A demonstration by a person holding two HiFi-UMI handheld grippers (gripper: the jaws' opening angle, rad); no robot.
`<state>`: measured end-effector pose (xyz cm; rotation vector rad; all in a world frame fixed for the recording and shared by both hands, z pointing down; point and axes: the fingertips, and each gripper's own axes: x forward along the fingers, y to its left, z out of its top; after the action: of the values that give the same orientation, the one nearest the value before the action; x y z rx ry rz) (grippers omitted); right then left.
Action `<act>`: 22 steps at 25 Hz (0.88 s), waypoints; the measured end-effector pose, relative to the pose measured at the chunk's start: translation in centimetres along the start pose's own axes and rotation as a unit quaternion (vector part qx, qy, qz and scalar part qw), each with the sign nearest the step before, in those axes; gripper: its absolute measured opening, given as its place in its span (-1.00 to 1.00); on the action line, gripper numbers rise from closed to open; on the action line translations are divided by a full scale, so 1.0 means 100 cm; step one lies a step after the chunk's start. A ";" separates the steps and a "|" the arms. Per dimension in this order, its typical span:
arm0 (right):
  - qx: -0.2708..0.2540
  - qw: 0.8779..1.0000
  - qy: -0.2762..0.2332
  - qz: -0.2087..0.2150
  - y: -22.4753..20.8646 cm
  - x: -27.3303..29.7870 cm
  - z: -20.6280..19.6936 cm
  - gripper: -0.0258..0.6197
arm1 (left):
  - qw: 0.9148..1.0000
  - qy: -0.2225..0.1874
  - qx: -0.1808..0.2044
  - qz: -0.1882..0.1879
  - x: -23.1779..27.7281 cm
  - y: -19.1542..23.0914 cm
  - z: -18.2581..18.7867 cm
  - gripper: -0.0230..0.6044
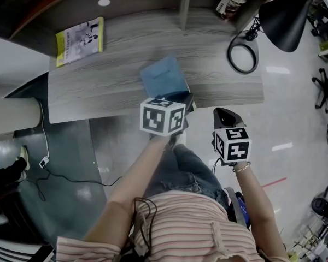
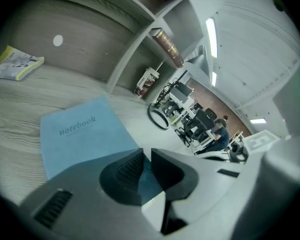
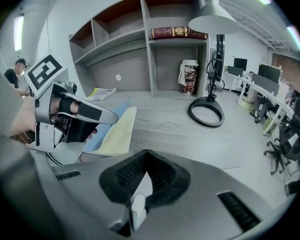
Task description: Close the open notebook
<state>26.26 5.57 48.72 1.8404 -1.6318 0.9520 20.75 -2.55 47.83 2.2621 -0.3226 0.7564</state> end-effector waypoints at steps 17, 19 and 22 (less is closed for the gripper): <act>0.018 1.000 0.024 -0.010 -0.020 0.005 -0.016 -0.90 | 0.998 0.059 -0.012 0.032 0.045 0.018 -0.021 -0.72; 0.016 1.000 0.024 -0.008 -0.020 0.007 -0.015 -0.90 | 0.997 0.061 -0.011 0.035 0.047 0.019 -0.022 -0.72; 0.011 1.000 0.022 -0.004 -0.017 0.009 -0.011 -0.90 | 0.997 0.063 -0.006 0.035 0.048 0.017 -0.023 -0.72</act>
<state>27.77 6.12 50.28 1.8257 -1.5921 1.0035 22.81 -2.22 52.98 2.1906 -0.3472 0.9263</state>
